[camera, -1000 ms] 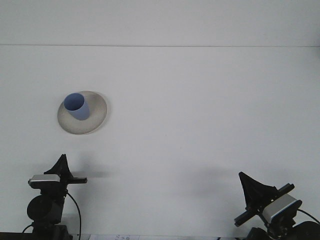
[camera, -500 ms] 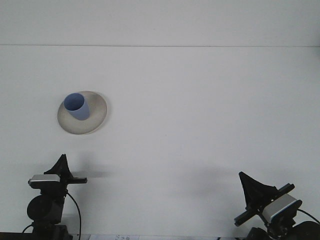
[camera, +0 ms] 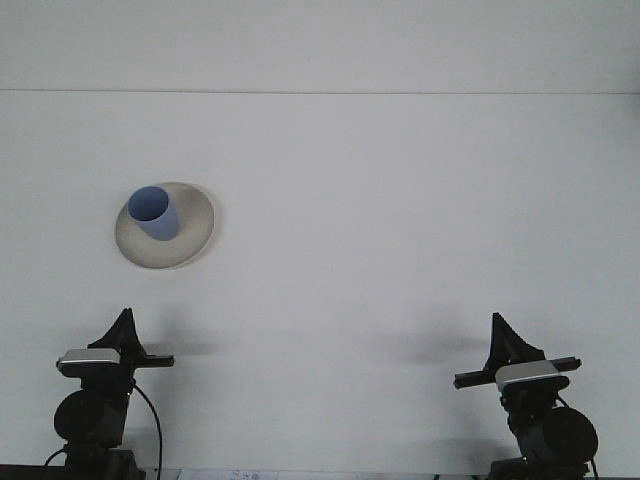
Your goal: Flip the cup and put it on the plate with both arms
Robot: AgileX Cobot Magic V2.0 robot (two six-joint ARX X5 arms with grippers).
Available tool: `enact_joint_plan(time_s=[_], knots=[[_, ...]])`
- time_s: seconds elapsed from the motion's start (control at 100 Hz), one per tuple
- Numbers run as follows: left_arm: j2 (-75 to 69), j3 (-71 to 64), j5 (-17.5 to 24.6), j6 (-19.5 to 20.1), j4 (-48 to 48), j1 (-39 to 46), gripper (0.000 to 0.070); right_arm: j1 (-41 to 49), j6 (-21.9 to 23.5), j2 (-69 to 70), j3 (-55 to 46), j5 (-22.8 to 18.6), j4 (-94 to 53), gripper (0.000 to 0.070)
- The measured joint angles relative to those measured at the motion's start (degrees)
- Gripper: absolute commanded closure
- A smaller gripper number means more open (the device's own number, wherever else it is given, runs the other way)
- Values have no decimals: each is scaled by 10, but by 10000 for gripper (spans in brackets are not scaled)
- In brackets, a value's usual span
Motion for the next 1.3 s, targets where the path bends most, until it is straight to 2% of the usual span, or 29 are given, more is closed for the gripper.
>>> enact_joint_plan(time_s=[0.26, 0.72, 1.3], knots=[[0, 0, 0, 0, 0, 0, 684, -61, 19, 0, -96, 0, 79, 696], [0, 0, 0, 0, 0, 0, 684, -63, 38, -1, -96, 2, 67, 696], [0, 0, 0, 0, 0, 0, 684, -63, 39, -1, -96, 2, 67, 696]])
